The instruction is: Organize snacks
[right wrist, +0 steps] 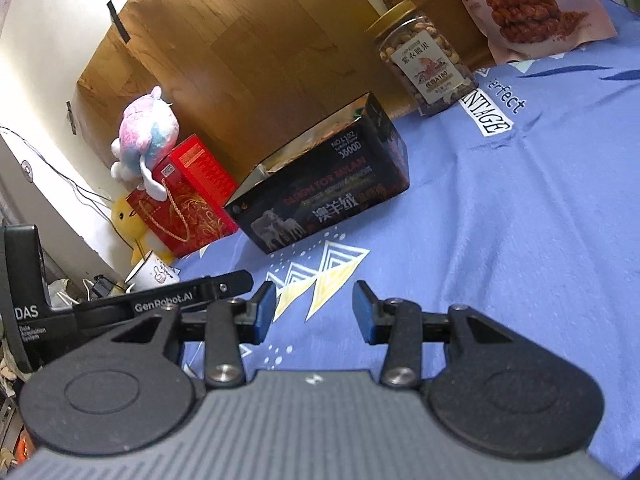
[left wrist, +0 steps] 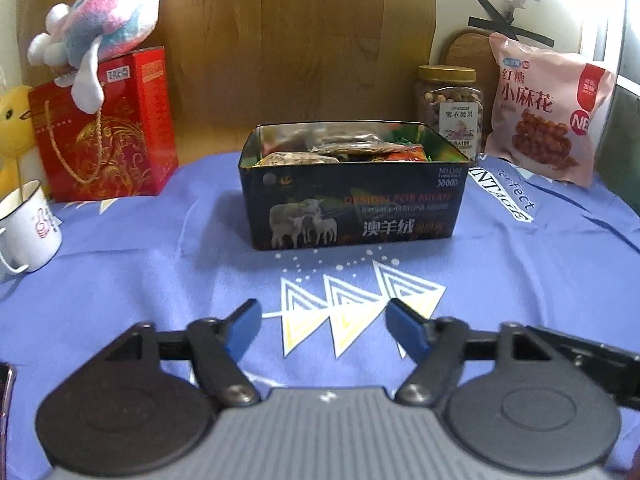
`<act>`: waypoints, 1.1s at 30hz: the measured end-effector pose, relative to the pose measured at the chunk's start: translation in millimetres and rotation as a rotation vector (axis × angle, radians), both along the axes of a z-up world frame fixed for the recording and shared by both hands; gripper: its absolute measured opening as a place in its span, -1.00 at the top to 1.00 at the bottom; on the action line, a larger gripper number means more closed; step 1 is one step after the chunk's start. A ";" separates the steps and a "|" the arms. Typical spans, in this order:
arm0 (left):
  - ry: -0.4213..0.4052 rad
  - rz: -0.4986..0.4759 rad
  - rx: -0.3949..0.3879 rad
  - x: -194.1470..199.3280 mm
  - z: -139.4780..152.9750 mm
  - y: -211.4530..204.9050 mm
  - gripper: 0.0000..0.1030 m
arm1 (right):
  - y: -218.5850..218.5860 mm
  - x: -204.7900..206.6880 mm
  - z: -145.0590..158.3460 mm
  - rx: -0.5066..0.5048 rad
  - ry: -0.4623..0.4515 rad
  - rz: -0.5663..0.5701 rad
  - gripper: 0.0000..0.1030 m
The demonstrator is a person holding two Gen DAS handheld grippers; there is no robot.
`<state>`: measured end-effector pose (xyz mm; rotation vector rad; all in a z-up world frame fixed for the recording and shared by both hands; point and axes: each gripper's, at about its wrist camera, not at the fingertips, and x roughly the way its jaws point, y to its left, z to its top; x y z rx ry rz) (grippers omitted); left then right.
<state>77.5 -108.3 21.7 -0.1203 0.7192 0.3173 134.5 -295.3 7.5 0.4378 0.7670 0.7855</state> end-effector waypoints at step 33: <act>0.030 0.078 0.178 -19.2 -2.9 -25.6 -1.00 | -24.8 -20.8 4.1 0.008 -0.028 -0.029 -0.03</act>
